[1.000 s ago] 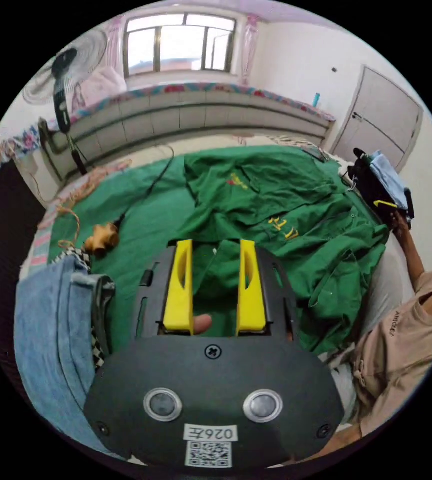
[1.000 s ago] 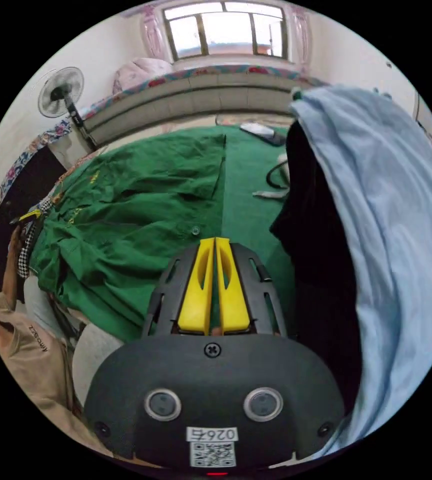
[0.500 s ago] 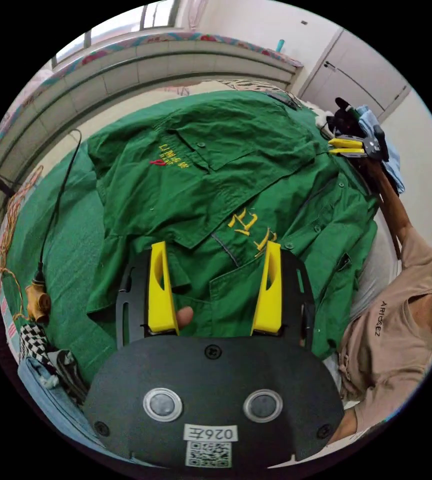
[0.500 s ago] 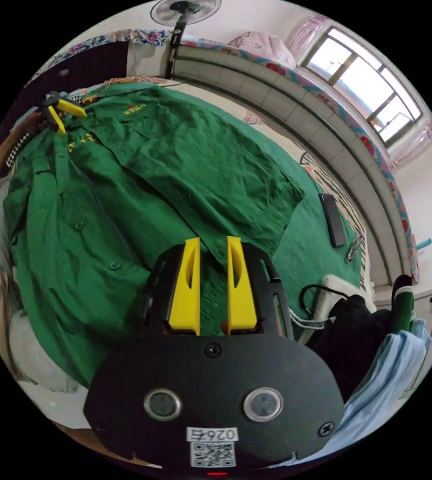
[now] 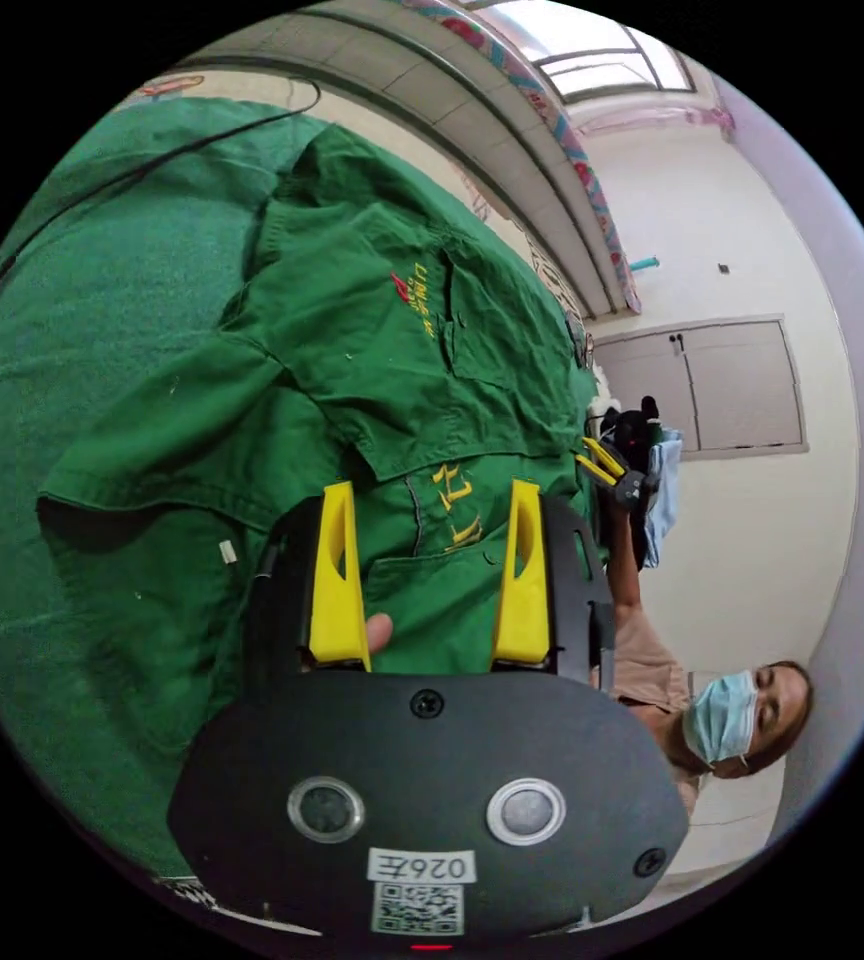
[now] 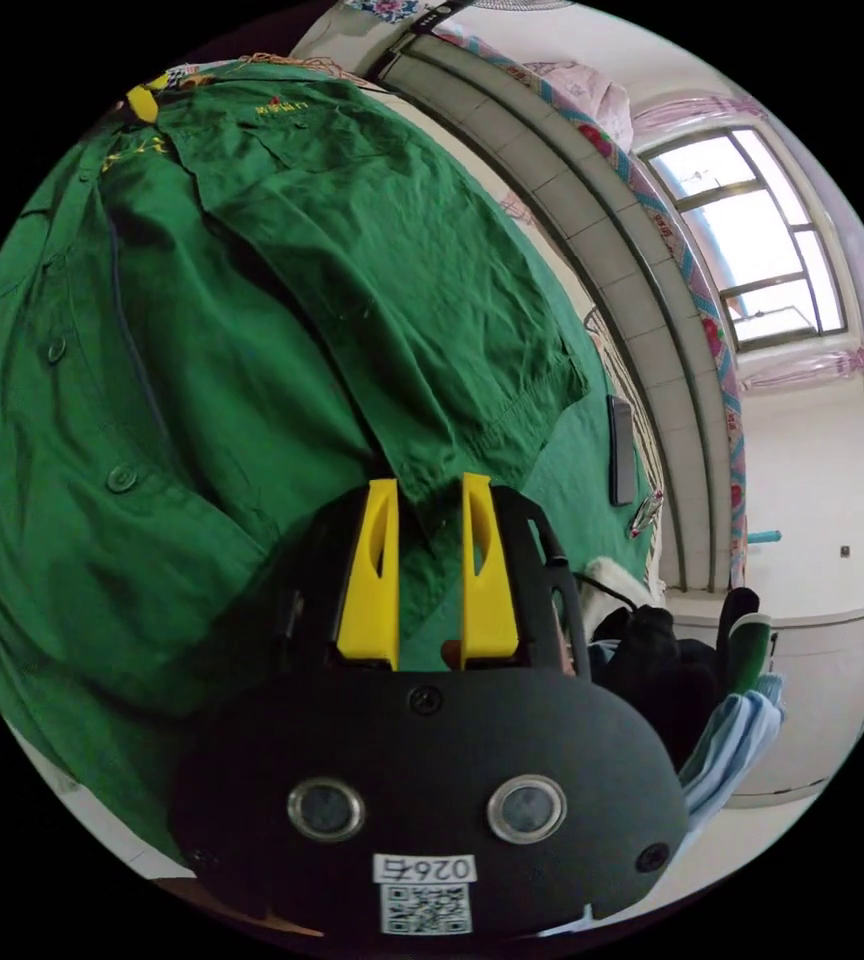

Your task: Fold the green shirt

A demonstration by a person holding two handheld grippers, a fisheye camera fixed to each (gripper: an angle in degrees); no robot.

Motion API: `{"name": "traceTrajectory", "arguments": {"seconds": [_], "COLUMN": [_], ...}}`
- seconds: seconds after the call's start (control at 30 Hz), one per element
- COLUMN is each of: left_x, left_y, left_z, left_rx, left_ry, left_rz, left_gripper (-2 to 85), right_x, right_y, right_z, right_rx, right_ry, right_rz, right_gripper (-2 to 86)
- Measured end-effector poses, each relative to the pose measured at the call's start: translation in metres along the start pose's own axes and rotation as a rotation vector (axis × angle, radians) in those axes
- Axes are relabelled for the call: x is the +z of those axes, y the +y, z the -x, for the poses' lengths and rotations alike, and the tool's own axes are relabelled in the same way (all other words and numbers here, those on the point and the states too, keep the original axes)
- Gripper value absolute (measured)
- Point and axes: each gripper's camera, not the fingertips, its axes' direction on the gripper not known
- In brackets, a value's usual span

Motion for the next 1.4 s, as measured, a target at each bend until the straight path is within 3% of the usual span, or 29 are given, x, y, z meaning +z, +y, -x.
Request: {"name": "traceTrajectory", "arguments": {"seconds": [0.2, 0.33, 0.57, 0.73, 1.03, 1.13, 1.23, 1.3, 1.4], "left_x": [0.003, -0.006, -0.051, -0.081, -0.025, -0.027, -0.053, -0.064, -0.051], "left_y": [-0.028, -0.042, -0.025, 0.003, 0.038, 0.048, 0.068, 0.073, 0.050], "left_z": [-0.014, -0.008, -0.008, 0.005, 0.046, 0.046, 0.023, -0.003, -0.050], "left_rx": [-0.032, -0.055, 0.066, 0.162, 0.087, 0.080, 0.152, 0.216, 0.316], "left_ry": [-0.216, -0.308, -0.106, 0.130, 0.111, 0.140, 0.087, -0.022, -0.202], "left_rz": [0.077, 0.079, -0.032, -0.179, -0.008, -0.025, -0.145, -0.217, -0.253], "left_gripper": [17.3, 1.5, -0.5, -0.6, -0.3, 1.0, 1.5, -0.2, -0.8], "right_x": [0.004, 0.008, -0.013, -0.050, 0.010, 0.007, -0.003, -0.029, -0.058], "right_y": [-0.003, -0.009, -0.014, 0.004, 0.030, 0.031, 0.046, 0.062, 0.059], "right_z": [-0.006, -0.020, -0.057, -0.069, -0.030, -0.037, -0.057, -0.088, -0.124], "right_rx": [0.043, 0.091, 0.117, 0.172, 0.055, 0.022, 0.004, 0.104, 0.284], "right_ry": [-0.057, -0.113, -0.095, -0.017, -0.128, -0.133, -0.242, -0.383, -0.393], "right_rz": [-0.032, -0.008, -0.009, -0.136, 0.035, 0.058, 0.151, 0.056, -0.209], "right_gripper": [5.4, 1.9, -1.5, -1.6, -1.3, 0.5, 7.7, 10.0, 5.6]}}
